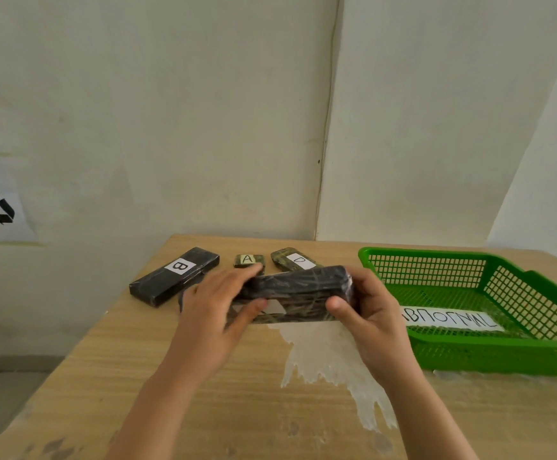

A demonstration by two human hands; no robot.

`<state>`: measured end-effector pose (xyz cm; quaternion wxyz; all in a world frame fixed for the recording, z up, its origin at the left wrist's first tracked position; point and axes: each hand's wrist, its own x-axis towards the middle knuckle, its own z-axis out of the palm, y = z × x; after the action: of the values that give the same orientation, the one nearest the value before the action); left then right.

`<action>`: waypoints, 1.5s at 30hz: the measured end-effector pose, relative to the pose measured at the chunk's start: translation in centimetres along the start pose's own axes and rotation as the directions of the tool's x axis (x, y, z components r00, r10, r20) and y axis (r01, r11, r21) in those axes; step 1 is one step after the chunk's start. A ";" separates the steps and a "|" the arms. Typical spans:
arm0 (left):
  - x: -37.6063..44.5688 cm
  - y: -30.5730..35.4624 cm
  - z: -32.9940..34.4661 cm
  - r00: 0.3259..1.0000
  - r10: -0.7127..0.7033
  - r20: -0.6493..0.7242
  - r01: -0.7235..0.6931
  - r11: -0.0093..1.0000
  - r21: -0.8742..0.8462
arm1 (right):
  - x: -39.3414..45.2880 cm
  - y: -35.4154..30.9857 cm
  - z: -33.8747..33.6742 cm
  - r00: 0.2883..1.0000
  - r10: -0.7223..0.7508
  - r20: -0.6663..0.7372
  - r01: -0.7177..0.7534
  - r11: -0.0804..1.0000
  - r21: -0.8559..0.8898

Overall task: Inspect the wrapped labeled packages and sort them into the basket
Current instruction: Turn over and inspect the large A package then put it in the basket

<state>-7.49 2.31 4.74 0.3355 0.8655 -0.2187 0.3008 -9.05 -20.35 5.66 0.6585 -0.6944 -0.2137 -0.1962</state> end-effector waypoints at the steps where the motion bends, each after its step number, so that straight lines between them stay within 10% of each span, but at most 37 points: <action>1: 0.1 0.3 0.2 1.000 -0.005 0.011 0.005 1.000 -0.027 | 0.1 -0.3 0.1 1.000 -0.029 -0.003 0.029 1.000 -0.008; 11: -0.2 2.6 1.7 0.955 -0.168 0.246 0.279 0.791 -0.544 | 0.6 -1.5 1.6 0.964 0.235 0.124 -0.260 0.932 0.253; 16: 0.4 6.7 2.3 0.975 -0.220 0.014 0.177 0.744 -0.644 | -0.1 -1.1 3.0 0.981 0.150 0.122 -0.171 0.966 0.193; 41: 0.5 5.9 4.2 0.949 -0.287 -0.126 0.133 0.732 -0.668 | 0.2 0.6 2.9 0.965 0.188 0.180 -0.231 0.938 0.259; 45: 1.0 4.7 3.4 0.876 -0.482 0.023 0.151 0.227 -0.962 | 0.5 1.1 2.0 0.944 0.317 0.093 -0.324 0.944 0.069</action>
<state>-8.20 -3.46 5.53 0.8590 0.4724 -0.1197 0.1568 -8.05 -18.39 4.86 0.7008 -0.6993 -0.1323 -0.0490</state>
